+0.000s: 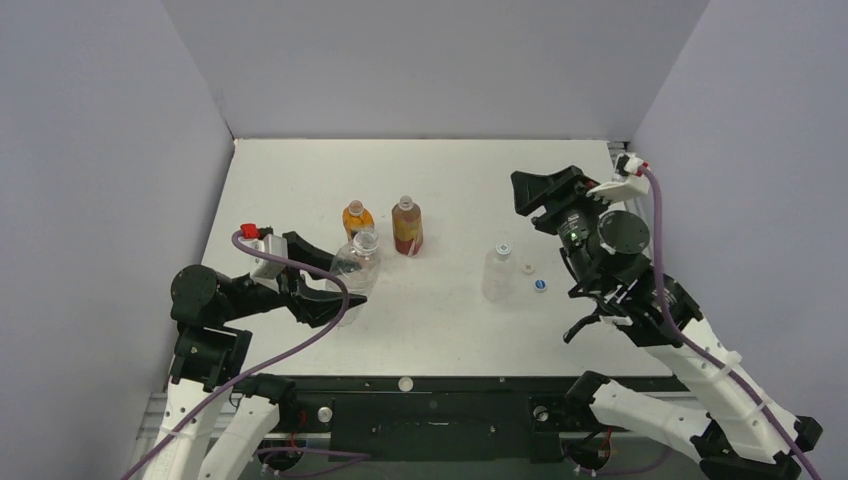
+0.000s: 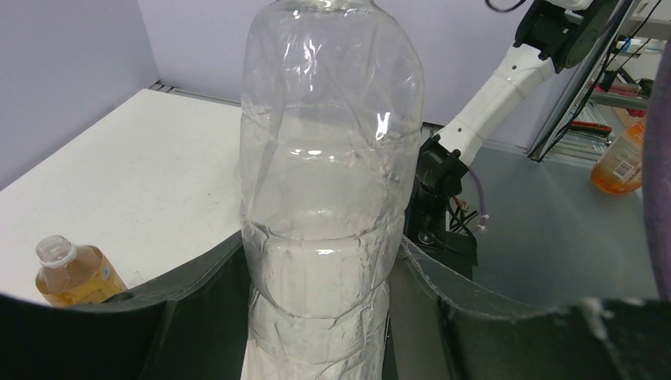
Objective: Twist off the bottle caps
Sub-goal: Place the plastic bottle at the center of the board.
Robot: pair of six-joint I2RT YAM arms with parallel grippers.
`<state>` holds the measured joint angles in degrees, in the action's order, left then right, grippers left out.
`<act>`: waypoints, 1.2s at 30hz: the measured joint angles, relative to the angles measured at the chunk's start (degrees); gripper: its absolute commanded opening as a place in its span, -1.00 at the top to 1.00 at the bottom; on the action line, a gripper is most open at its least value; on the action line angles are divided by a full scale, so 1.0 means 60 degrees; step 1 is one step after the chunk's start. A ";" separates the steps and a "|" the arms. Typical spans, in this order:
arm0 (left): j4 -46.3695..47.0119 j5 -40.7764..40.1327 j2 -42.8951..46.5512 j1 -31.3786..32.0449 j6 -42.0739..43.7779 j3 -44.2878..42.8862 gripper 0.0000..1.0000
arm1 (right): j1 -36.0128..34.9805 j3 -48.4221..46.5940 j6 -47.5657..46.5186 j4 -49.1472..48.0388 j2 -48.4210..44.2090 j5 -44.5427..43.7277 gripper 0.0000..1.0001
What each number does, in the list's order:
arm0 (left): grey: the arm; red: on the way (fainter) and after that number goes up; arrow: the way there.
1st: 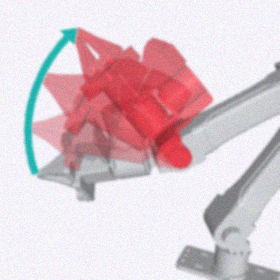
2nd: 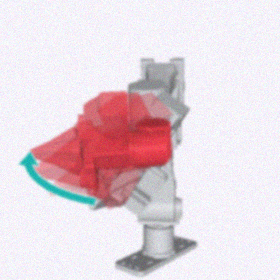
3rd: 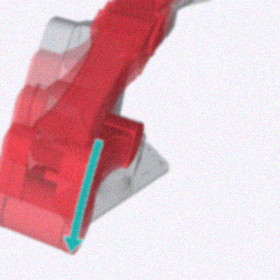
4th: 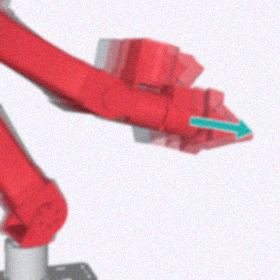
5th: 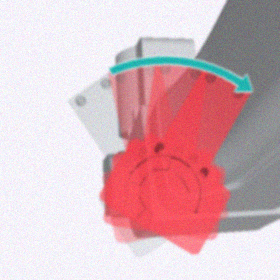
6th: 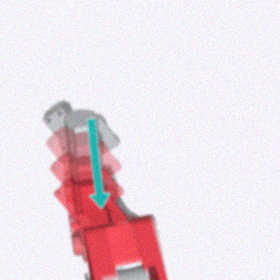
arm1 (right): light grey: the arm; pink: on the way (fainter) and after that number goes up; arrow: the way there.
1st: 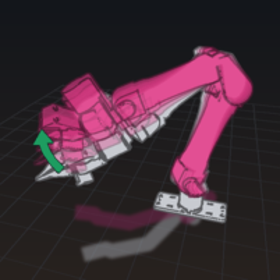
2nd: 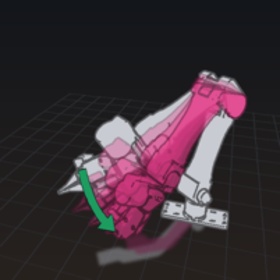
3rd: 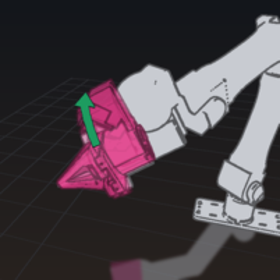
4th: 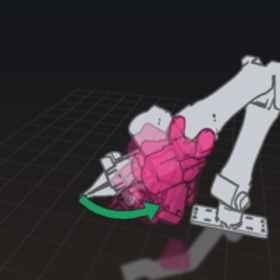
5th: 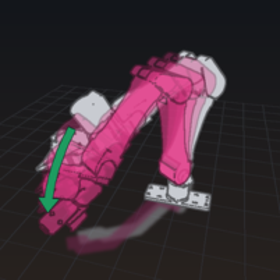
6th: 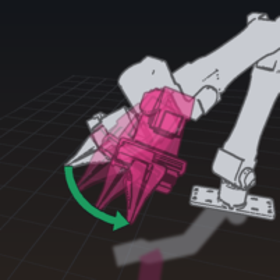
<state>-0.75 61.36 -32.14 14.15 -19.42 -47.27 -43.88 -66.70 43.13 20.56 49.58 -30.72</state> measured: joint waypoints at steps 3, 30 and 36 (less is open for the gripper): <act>0.0025 -0.0040 0.0000 0.0000 -0.0033 0.0000 1.00 | -0.0328 -0.1337 -0.0805 -0.0149 0.0415 0.1585 -0.23; 0.0076 -0.0113 0.0047 0.0000 -0.0237 -0.0066 1.00 | -0.4583 -0.4550 -0.3901 -0.1009 0.4364 0.5523 0.88; 0.0004 -0.0157 0.0022 0.0000 -0.0382 -0.0066 -0.97 | -0.4626 -0.4415 -0.3920 -0.1177 0.4357 0.5104 1.00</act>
<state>-0.73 60.42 -32.01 14.15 -21.71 -47.66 -71.64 -93.19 19.62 13.50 75.72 -0.10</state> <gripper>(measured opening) 0.578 0.318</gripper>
